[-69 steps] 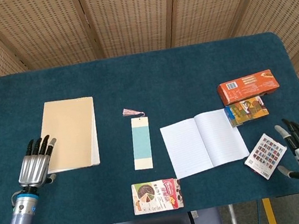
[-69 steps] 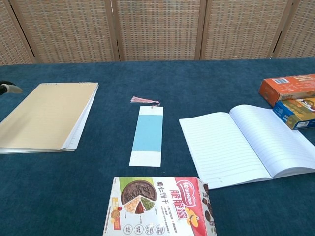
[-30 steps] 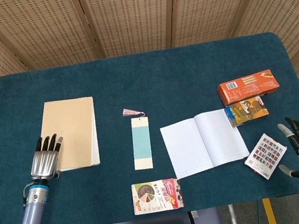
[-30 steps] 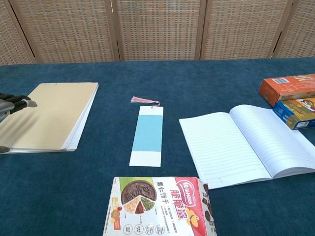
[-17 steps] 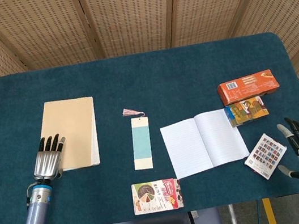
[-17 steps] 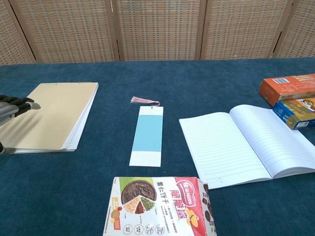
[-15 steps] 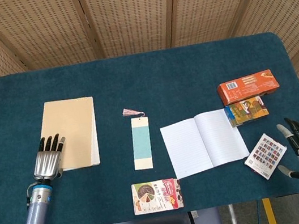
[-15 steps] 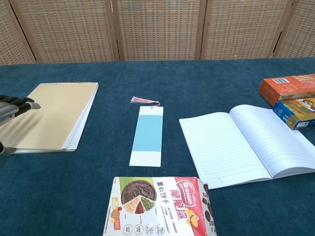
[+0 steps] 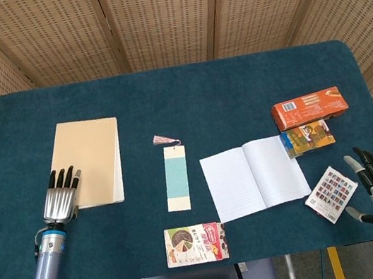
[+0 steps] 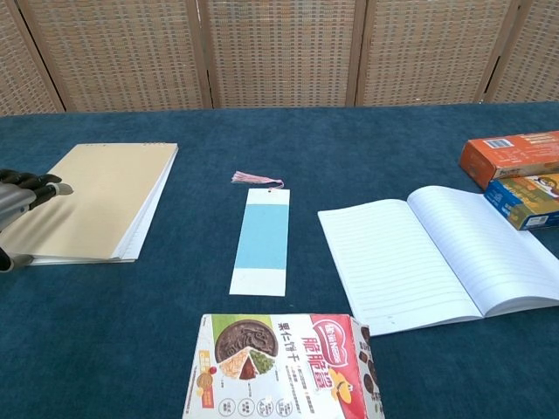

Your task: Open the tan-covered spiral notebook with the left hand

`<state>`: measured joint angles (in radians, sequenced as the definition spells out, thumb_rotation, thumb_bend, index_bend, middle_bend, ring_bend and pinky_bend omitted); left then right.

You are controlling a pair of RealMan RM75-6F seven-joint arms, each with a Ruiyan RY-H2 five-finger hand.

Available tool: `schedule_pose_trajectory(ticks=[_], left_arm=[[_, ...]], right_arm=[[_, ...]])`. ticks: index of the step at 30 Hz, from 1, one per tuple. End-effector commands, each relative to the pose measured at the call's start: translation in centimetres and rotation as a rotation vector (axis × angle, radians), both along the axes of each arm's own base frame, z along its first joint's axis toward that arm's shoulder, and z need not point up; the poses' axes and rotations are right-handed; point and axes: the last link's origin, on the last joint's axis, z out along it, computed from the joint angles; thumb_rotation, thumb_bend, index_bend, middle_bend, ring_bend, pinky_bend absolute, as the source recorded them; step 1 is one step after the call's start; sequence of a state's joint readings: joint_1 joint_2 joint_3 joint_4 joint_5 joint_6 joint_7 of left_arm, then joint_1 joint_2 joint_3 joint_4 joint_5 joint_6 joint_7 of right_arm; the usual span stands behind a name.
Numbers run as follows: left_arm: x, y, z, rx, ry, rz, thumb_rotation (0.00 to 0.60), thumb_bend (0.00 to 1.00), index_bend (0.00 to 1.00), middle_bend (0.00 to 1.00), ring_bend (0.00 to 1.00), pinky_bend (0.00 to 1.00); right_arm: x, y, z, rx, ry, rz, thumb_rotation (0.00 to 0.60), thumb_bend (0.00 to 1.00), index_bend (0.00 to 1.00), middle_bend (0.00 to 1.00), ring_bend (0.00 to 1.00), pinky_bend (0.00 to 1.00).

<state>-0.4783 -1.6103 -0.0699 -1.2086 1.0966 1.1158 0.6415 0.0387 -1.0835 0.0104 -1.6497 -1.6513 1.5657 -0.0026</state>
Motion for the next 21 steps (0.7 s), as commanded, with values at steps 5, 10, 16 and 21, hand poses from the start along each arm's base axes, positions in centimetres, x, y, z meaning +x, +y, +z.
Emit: schedule_pose_trajectory(ticks=[5,10,16,21], left_arm=[[0.2,0.0,-0.3,-0.003,0.032,-0.031,0.6,0.31,0.0,0.0,0.0,0.0],[0.5,0.1,-0.7,0.012,0.048,-0.078,0.6,0.44,0.0,0.0,0.0,0.0],[0.6,0.2,-1.1,0.02,0.063,-0.106,0.6,0.51,0.0,0.0,0.0,0.0],[0.7,0.4,-1.3,0.028,0.078,-0.123,0.6,0.52,0.0,0.0,0.0,0.0]], right_arm=[[0.1,0.0,-0.1,0.003,0.0,0.002,0.6,0.1,0.0,0.0,0.0,0.0],[0.1,0.1,-0.1,0.004,0.0,0.004,0.6,0.1,0.0,0.0,0.0,0.0],[0.1,0.1,-0.1,0.004,0.0,0.004,0.6,0.1,0.0,0.0,0.0,0.0],[0.1,0.1,-0.1,0.003,0.0,0.005,0.6,0.1,0.0,0.0,0.0,0.0]])
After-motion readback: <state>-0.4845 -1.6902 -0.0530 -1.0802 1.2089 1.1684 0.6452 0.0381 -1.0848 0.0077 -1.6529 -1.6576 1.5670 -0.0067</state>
